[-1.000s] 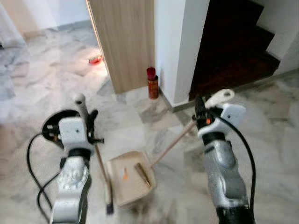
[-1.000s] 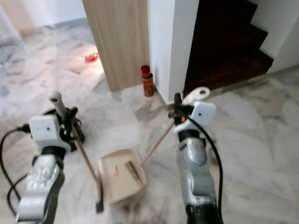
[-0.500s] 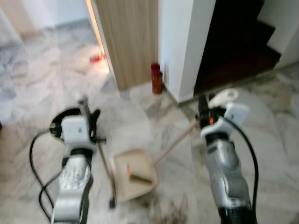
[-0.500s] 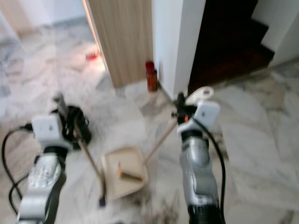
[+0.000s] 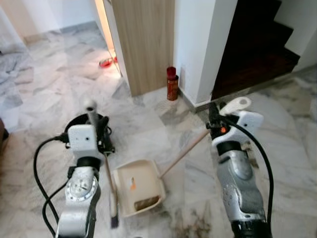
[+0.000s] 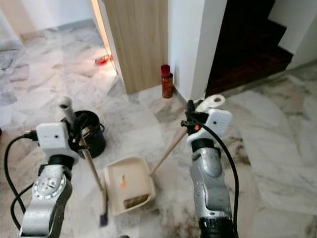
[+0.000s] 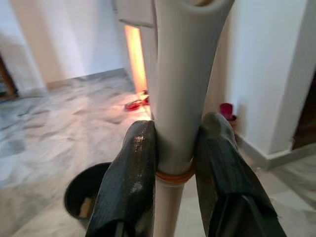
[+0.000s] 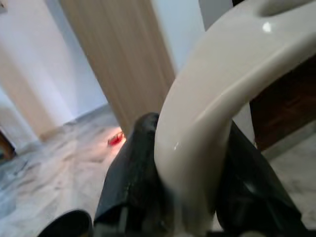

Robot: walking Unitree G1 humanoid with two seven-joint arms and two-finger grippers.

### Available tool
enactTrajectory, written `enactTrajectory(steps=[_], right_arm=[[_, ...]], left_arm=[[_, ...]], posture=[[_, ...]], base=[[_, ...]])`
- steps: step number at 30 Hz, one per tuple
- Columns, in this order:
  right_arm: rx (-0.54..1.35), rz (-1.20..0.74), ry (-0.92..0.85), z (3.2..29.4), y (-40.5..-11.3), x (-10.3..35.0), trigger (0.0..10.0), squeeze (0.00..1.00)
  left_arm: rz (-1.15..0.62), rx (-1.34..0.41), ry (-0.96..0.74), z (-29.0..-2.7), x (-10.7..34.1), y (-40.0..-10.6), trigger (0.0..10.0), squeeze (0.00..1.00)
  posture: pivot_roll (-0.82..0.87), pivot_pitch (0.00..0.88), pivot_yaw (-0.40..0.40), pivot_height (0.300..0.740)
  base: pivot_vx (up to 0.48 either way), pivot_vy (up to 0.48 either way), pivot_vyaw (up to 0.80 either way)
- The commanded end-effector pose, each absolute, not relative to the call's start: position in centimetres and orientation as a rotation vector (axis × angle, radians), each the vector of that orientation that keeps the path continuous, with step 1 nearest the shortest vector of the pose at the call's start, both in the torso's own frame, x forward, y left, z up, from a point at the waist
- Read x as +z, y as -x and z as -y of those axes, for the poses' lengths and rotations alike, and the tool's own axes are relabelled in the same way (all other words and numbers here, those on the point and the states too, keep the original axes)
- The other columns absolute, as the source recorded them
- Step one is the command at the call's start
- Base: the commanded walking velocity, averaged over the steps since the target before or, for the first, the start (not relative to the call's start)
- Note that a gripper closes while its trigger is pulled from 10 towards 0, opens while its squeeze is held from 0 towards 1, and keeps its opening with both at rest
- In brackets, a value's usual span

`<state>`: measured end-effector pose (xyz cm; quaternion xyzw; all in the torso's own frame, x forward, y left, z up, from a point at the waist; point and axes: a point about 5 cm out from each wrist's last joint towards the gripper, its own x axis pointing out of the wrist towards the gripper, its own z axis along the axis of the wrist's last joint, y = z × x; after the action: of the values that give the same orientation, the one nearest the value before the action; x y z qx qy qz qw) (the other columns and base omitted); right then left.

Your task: Sweep floor

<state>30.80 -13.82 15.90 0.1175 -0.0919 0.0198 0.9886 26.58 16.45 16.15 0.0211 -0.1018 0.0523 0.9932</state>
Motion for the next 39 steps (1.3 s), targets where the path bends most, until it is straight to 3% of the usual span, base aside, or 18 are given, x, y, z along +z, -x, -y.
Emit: enactTrajectory(steps=[1,39], right_arm=[[0.072,0.245,-0.25,13.13,-30.85,17.42,10.0,0.0],[0.092,0.242,-0.267,12.91,-31.06,17.6,10.0,0.0]], left_arm=[[0.253,0.114,-0.05,-16.71,17.12,-26.32,10.0,0.0],[0.248,0.127,-0.05,-16.73,16.9,-26.31,10.0,0.0]], posture=[[-0.04,0.082,0.046,0.74],[-0.03,0.09,0.034,0.74]], base=[[0.0,0.307,0.0],[0.0,0.309,0.0]])
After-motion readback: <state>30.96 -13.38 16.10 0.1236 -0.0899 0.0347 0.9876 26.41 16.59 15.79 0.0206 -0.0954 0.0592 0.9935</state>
